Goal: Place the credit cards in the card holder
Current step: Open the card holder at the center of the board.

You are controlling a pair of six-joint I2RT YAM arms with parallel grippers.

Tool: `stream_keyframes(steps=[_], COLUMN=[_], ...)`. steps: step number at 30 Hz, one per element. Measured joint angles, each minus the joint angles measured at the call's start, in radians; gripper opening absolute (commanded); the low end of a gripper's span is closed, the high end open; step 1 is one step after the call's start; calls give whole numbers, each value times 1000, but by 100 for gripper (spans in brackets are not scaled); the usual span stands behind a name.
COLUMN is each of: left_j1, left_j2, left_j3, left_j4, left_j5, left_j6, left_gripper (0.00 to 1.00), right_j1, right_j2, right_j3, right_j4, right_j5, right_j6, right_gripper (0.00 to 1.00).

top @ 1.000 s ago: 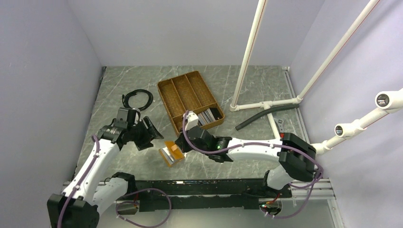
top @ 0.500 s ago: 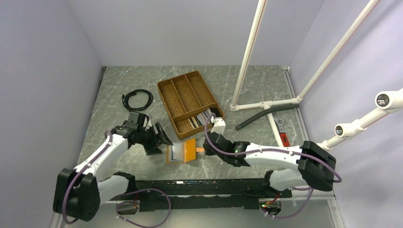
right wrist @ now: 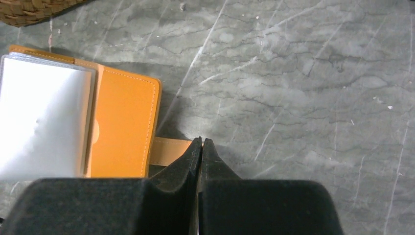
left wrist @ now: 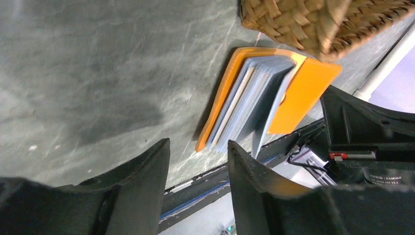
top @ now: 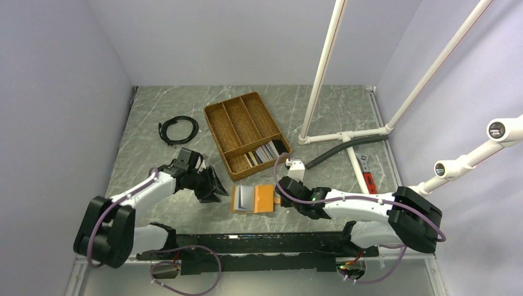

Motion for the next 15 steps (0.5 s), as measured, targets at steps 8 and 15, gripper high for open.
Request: stream_keyframes(steps=[8,15], left_j1=[-16,-56], left_j2=[192,289], left_j3=[-55,-152], left_j4=[227,575], left_j5=[134,262], left_j6=[-20,-136], left_gripper=[40,10], right_j1=[-3,-4], right_j2=[0,0], right_j3=[0,-1], right_j4=[42,53], right_j5=[-31,-39], right_j6=[-44,-60], right_gripper=[0,0])
